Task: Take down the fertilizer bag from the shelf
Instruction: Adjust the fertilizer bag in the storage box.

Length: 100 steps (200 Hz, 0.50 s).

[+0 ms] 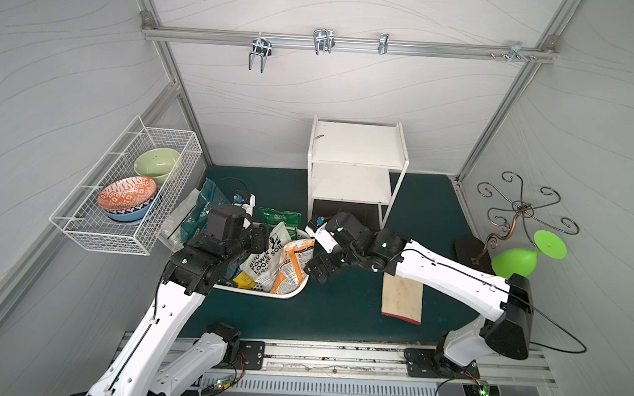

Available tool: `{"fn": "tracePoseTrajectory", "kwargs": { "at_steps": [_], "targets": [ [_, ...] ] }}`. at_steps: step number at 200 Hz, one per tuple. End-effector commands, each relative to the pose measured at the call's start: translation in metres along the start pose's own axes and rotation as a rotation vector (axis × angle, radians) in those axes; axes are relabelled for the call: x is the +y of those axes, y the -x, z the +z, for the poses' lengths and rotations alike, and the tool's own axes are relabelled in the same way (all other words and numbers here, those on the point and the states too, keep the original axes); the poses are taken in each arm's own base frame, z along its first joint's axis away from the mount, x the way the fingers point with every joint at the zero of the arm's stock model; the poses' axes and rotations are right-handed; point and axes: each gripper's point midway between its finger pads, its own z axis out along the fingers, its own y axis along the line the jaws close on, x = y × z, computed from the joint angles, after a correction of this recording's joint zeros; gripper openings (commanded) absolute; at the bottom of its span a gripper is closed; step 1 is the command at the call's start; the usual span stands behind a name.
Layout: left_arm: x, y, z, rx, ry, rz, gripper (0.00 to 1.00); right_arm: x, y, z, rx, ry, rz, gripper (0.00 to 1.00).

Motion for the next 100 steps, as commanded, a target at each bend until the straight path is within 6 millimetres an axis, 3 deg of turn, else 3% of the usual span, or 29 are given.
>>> {"fn": "tracePoseTrajectory", "kwargs": {
  "at_steps": [1, 41, 100],
  "targets": [
    [-0.011, 0.033, -0.014, -0.117, -0.057, -0.03, 0.68, 0.012, 0.013, 0.015, -0.124, 0.004, -0.008, 0.99],
    [-0.01, 0.03, -0.014, -0.11, -0.054, -0.02, 0.69, 0.009, 0.015, 0.043, -0.183, -0.082, -0.032, 0.99],
    [-0.008, 0.024, -0.013, -0.104, -0.051, -0.016, 0.69, 0.023, 0.02, 0.077, -0.154, -0.089, -0.092, 0.99]
  ]
}}
